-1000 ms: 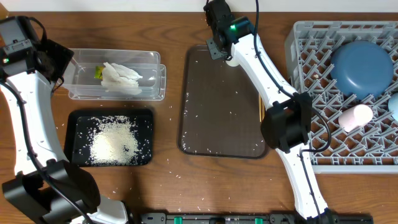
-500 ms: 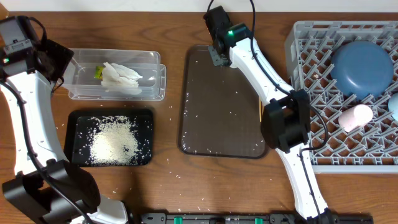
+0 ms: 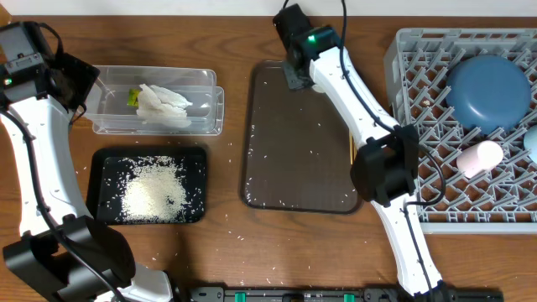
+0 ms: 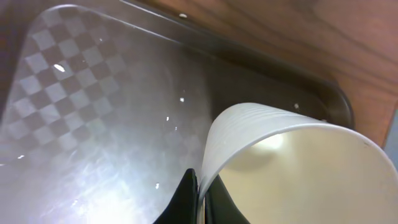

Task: Sort waste into correct bins and load items into the dishwasher rack
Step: 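Carry the white cup right into the rack and release it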

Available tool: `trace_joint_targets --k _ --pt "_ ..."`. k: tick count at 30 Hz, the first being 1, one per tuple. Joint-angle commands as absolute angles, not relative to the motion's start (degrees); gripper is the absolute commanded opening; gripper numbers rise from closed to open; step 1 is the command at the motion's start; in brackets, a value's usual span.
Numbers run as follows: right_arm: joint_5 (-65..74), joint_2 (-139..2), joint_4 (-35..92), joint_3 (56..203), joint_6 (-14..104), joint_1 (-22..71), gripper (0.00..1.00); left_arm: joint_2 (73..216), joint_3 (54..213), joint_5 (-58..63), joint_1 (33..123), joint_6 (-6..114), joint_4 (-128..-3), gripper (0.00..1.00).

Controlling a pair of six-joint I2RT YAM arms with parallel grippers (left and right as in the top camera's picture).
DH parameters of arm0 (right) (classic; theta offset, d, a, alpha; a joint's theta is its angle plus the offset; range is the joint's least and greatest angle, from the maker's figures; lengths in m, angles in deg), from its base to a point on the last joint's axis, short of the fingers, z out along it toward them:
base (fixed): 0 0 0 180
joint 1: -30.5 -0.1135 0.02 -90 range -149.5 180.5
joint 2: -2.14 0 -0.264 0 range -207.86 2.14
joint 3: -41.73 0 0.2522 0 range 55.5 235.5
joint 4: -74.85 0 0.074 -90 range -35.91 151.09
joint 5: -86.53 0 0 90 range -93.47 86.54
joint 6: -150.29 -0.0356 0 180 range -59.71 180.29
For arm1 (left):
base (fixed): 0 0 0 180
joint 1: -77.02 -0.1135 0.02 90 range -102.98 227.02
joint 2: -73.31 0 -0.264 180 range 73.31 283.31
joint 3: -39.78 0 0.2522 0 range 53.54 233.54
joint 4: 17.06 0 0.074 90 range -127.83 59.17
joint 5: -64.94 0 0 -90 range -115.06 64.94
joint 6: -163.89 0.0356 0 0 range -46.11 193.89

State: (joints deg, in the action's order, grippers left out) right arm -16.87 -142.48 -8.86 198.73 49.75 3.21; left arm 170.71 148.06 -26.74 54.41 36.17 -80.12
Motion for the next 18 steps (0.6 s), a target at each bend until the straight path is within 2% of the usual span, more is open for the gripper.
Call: trace_joint_targets --k 1,9,14,18 --pt "-13.97 -136.60 -11.48 202.71 46.36 3.69 0.01 170.30 148.36 -26.82 54.33 35.65 -80.28 0.91" --pt "-10.60 -124.58 -20.66 203.28 45.11 12.39 0.01 170.30 148.36 -26.82 54.33 35.65 -80.28 0.91" --pt "-5.90 -118.04 -26.26 203.26 45.38 24.13 0.01 170.30 148.36 -26.82 54.33 35.65 -80.28 0.91" --pt "3.08 -115.79 -27.61 203.26 48.24 36.85 0.01 170.30 148.36 -26.82 54.33 35.65 -80.28 0.91"
